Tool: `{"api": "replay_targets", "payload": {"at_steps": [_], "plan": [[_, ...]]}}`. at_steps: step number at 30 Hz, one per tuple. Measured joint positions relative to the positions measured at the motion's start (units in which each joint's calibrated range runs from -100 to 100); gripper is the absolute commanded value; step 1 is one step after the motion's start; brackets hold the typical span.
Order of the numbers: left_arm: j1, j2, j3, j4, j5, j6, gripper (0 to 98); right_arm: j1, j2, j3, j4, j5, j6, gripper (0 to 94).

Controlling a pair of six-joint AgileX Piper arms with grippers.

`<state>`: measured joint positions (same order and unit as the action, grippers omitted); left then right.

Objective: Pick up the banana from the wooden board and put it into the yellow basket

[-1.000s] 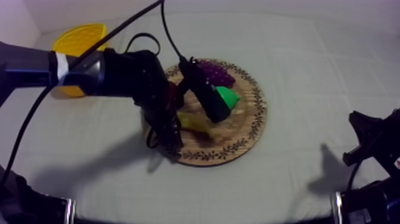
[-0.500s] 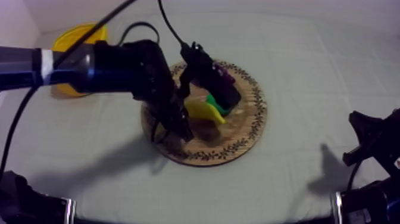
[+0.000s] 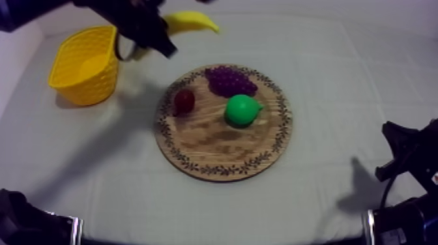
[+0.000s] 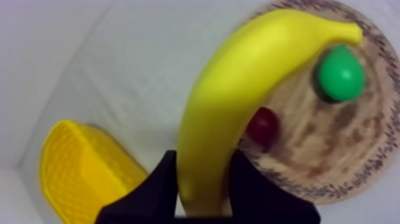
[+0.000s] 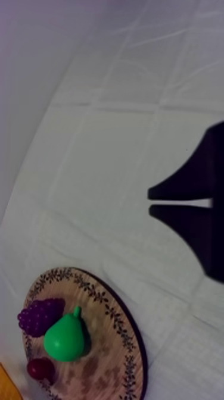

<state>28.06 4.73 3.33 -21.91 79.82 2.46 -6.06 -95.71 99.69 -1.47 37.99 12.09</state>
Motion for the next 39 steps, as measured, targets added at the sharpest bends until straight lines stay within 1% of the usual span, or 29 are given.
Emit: {"api": "replay_targets", "payload": {"at_steps": [6,12,16,20,28,34,39], "plan": [[-8.51,-2.09,-1.67,-0.05,-0.51,-2.1,18.2,0.0,0.0,0.0,0.0,0.0,0.0,0.5],[-16.64,-1.92,-1.88,0.23,-2.97,-3.38,18.3,0.0,0.0,0.0,0.0,0.0,0.0,0.5],[-21.47,-0.38,-1.96,0.88,-4.37,-3.64,18.3,0.0,0.0,0.0,0.0,0.0,0.0,0.5],[-24.99,1.73,-0.08,1.28,-6.12,-3.22,18.3,0.0,0.0,0.0,0.0,0.0,0.0,0.5],[-28.85,7.64,5.92,2.67,-12.61,-1.8,17.9,0.0,0.0,0.0,0.0,0.0,0.0,0.5],[-29.47,11.25,9.73,3.73,-17.32,-0.68,17.8,0.0,0.0,0.0,0.0,0.0,0.0,0.5],[-29.47,13.29,11.1,4.98,-19.07,0.25,18.0,0.0,0.0,0.0,0.0,0.0,0.0,0.5]]}}
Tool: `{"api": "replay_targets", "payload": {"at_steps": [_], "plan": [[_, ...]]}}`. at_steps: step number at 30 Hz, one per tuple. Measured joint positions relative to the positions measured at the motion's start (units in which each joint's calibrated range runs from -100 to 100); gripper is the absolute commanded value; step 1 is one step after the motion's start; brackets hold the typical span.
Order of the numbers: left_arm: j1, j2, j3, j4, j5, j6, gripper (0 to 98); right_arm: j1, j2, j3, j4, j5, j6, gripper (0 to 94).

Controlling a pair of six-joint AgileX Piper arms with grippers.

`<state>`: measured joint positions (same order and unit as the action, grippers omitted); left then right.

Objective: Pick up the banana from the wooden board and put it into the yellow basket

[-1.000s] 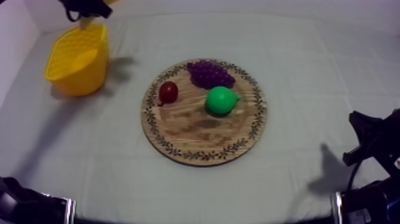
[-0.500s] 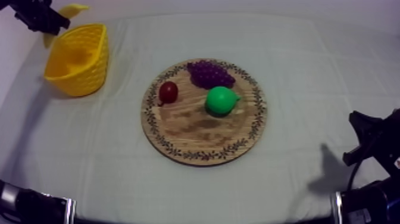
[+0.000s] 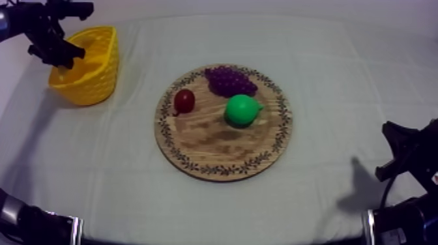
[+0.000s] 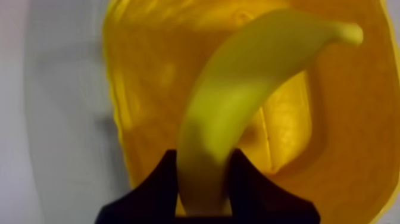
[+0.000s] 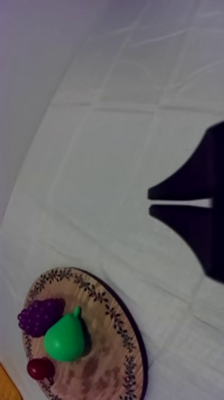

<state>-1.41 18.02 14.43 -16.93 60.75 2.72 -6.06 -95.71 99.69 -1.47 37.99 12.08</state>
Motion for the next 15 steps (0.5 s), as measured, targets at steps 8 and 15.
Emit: {"api": "replay_targets", "payload": {"at_steps": [8,15], "plan": [[0.41,2.35,-0.28,1.69,-1.68,0.6,20.3,0.0,0.0,0.0,0.0,0.0,0.03,0.5],[0.14,4.93,-3.12,3.13,-1.94,0.33,26.5,0.0,0.0,0.0,0.0,0.0,0.03,0.5]]}}
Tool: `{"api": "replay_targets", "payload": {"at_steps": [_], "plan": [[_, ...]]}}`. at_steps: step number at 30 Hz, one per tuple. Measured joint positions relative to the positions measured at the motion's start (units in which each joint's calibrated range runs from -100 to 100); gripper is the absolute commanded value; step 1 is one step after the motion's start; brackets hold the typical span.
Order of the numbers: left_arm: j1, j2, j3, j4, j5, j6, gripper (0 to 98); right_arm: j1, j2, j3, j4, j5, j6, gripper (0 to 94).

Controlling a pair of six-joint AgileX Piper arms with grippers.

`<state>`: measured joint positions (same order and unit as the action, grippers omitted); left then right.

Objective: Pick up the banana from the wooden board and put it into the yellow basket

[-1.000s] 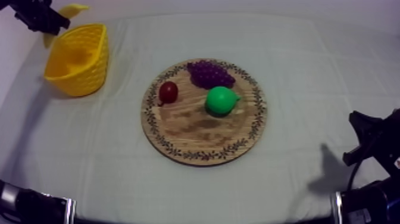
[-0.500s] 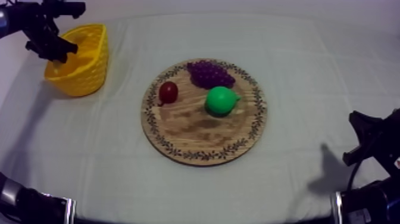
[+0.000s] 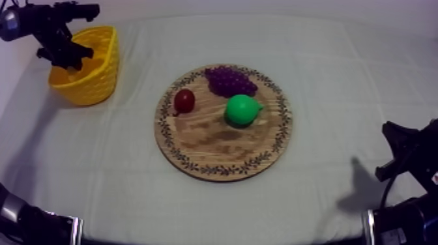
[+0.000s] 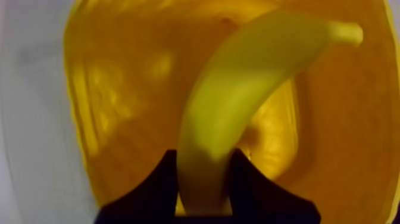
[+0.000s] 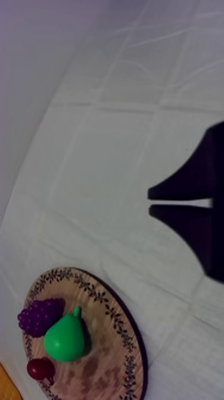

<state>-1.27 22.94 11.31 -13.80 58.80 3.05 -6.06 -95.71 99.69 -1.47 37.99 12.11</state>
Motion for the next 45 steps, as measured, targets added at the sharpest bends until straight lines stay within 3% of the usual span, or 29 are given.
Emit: {"api": "replay_targets", "payload": {"at_steps": [6,12,15,17,24,29,37,45], "plan": [[-0.73,2.0,-2.36,1.67,-0.86,-0.81,35.5,0.0,0.0,0.0,0.0,0.0,0.0,0.5],[-1.02,2.55,-2.33,2.99,-2.51,-2.64,52.4,0.0,0.0,0.0,0.0,0.0,0.0,0.5],[-1.02,2.16,-1.57,3.42,-3.53,-3.38,53.7,0.0,0.0,0.0,0.0,0.0,-0.03,0.5],[-1.02,1.74,-0.87,3.41,-4.45,-3.68,49.0,0.0,0.0,0.0,0.0,0.0,-0.03,0.5],[-0.62,-4.26,4.65,4.2,-9.52,-5.63,17.2,0.0,0.0,0.0,0.0,0.0,-0.03,0.5],[0.77,-13.56,13.46,4.69,-14.31,-4.9,4.5,0.0,0.0,0.0,0.0,-0.05,-0.03,0.5],[3.21,-34.28,28.76,5.14,-16.12,-1.43,0.4,0.0,0.0,0.0,0.0,-0.05,-0.03,0.5],[3.29,-59.91,45.98,8.33,-15.2,-1.98,0.1,0.0,0.0,0.0,0.0,-0.05,-0.03,0.5]]}}
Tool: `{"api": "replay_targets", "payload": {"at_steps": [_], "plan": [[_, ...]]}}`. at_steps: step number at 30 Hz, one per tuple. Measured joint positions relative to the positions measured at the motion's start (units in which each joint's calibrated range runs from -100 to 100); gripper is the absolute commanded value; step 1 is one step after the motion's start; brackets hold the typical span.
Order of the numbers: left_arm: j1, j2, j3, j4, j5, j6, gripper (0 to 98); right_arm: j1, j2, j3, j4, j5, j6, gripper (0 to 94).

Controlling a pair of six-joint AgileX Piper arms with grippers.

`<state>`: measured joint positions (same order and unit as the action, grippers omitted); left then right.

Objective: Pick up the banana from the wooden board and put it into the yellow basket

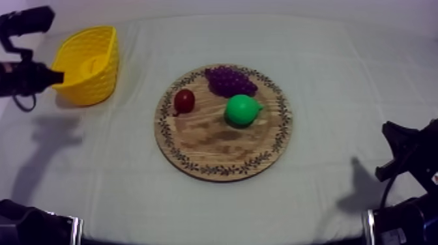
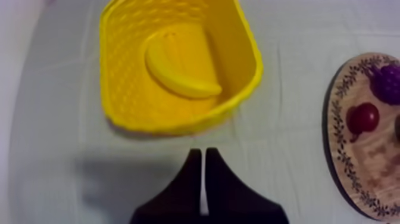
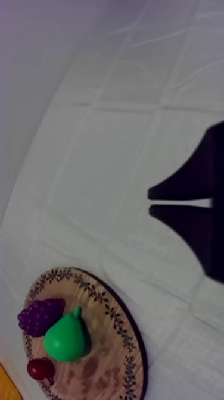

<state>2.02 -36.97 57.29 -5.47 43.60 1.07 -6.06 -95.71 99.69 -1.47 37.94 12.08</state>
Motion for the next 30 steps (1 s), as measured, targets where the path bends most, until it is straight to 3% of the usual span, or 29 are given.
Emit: {"api": "replay_targets", "payload": {"at_steps": [11,21,27,30], "plan": [[-1.7,-32.6,20.97,3.63,-0.78,-1.26,0.1,0.0,0.0,0.0,0.0,0.0,0.0,0.5],[-0.67,-53.7,37.06,3.51,-3.06,-0.42,0.1,0.0,0.0,0.0,0.0,0.0,0.0,0.5],[0.49,-61.09,39.7,3.24,-2.4,-1.9,0.5,0.0,0.0,0.0,0.0,0.0,0.0,0.5],[0.76,-62.7,40.71,3.29,-4.23,-1.07,0.2,0.0,0.0,0.0,0.0,0.0,0.0,0.5]]}}
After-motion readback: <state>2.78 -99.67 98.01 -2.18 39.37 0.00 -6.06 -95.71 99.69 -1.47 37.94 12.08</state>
